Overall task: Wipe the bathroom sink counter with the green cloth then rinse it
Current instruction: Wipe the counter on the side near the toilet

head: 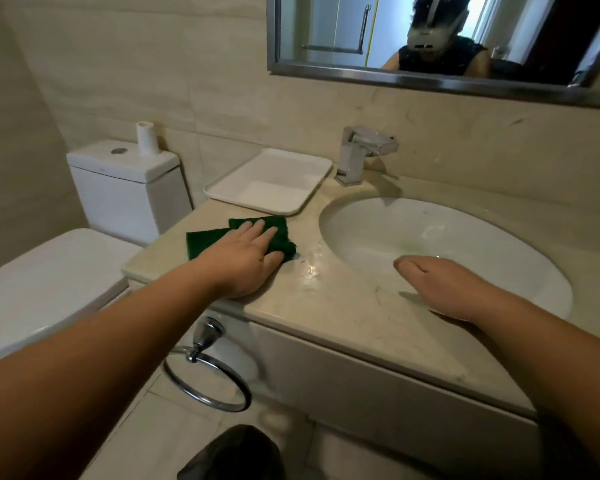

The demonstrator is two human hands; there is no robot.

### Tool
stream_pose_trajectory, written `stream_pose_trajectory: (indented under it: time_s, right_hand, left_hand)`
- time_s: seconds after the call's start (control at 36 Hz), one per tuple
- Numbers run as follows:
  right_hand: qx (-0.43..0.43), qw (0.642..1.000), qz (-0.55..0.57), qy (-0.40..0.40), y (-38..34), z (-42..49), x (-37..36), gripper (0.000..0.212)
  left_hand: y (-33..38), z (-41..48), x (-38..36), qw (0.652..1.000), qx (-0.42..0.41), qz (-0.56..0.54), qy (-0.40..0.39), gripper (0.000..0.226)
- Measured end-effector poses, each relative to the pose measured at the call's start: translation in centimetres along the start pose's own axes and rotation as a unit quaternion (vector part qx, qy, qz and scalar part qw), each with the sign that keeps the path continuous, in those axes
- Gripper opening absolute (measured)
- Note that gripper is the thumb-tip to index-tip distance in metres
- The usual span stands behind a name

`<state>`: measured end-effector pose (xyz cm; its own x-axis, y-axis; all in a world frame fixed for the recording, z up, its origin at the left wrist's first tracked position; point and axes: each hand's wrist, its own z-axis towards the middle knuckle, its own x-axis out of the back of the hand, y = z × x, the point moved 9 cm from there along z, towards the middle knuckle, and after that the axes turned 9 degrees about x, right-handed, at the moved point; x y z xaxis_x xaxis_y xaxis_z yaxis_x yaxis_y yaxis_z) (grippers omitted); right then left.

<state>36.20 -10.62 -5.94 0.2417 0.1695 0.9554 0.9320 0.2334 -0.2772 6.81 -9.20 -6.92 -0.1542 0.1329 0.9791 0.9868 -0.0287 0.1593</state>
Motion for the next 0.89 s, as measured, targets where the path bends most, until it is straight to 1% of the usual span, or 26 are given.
stream_pose_trajectory:
  time_s: [0.08,0.17,0.25,0.31,0.39,0.44,0.5,0.58,0.64,0.69,0.75,0.81,0.83,0.89]
  right_hand:
    - [-0.02,1.0,0.017,0.0,2.5,-0.4,0.2,0.042]
    - [-0.026,0.998,0.051,0.021,3.6,-1.0,0.6,0.048]
    - [-0.035,0.998,0.054,0.018,4.3,-1.6,0.4,0.047]
    - [-0.037,0.998,0.055,0.014,4.5,-2.3,0.4,0.046]
    - [-0.033,0.998,0.062,-0.004,4.4,-3.2,0.7,0.046]
    - [-0.018,0.998,0.063,-0.013,4.1,-3.5,1.0,0.046]
    - [-0.003,0.998,0.067,-0.017,3.7,-3.4,1.2,0.048]
    - [0.005,0.998,0.06,-0.013,2.8,-2.6,1.4,0.053]
    - [0.021,0.998,0.056,-0.008,1.2,-1.7,1.3,0.054]
    - [0.041,0.998,0.049,-0.013,-0.8,-0.9,0.8,0.057]
    - [0.062,0.997,0.03,-0.039,-3.4,-0.3,-0.3,0.073]
    - [0.086,0.993,0.02,-0.076,-5.7,-0.2,-1.9,0.088]
    - [0.098,0.991,0.018,-0.088,-6.5,-0.2,-2.6,0.091]
    - [0.103,0.99,0.018,-0.092,-6.9,0.0,-3.5,0.092]
  left_hand:
    - [5.0,0.1,-0.8,0.999,-0.035,0.001,-0.011,0.068]
    - [10.1,0.4,-1.4,0.998,-0.068,0.002,0.0,0.065]
    - [15.0,0.8,-1.8,0.995,-0.094,-0.008,0.014,0.047]
    - [17.1,0.7,-1.8,0.995,-0.087,-0.038,0.034,0.037]
    - [17.6,0.2,-0.3,0.981,-0.096,-0.156,0.058,0.029]
    - [15.6,-0.6,2.6,0.967,-0.091,-0.222,0.085,0.028]
    - [11.7,-1.3,5.6,0.959,-0.068,-0.25,0.119,0.031]
    - [4.8,-2.8,9.1,0.951,-0.031,-0.266,0.152,0.038]
    - [0.3,-3.8,10.2,0.953,0.005,-0.247,0.178,0.04]
    - [-3.5,-4.1,9.4,0.962,0.042,-0.219,0.159,0.042]
    - [-7.1,-4.0,6.1,0.978,0.077,-0.171,0.09,0.049]
    - [-9.5,-3.6,2.5,0.992,0.088,-0.079,0.035,0.062]
    - [-10.1,-3.2,1.4,0.995,0.084,-0.047,0.03,0.067]
    - [-10.4,-2.6,0.7,0.996,0.085,-0.023,0.035,0.07]
